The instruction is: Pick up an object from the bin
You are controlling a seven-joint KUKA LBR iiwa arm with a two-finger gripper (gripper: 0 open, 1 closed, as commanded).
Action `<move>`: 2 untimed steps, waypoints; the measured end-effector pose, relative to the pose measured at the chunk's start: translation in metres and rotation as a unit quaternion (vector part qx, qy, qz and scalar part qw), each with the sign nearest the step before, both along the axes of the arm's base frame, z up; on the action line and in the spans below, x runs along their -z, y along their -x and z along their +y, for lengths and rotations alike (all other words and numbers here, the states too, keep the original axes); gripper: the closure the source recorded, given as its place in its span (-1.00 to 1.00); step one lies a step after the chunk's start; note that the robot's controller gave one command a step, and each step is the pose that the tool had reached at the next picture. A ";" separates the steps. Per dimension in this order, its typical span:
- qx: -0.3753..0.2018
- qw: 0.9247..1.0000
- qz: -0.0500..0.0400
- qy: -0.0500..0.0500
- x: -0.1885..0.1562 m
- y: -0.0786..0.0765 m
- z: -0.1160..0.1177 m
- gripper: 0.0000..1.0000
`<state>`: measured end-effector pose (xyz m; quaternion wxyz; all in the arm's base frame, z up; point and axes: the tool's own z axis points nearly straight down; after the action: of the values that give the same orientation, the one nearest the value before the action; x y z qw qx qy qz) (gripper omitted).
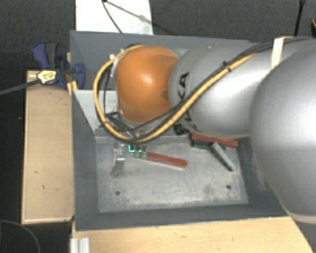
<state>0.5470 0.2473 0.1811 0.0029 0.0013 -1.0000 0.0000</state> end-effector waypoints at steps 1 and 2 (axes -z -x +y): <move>-0.059 0.998 0.000 0.001 0.095 -0.001 -0.082 -1.00; -0.253 0.968 -0.005 0.001 0.111 -0.041 -0.145 -1.00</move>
Offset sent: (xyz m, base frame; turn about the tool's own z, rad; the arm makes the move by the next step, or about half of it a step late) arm 0.0024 -0.0783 -0.0915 -0.1221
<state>0.5876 0.1020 0.0702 -0.0024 0.2538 -0.9673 0.0013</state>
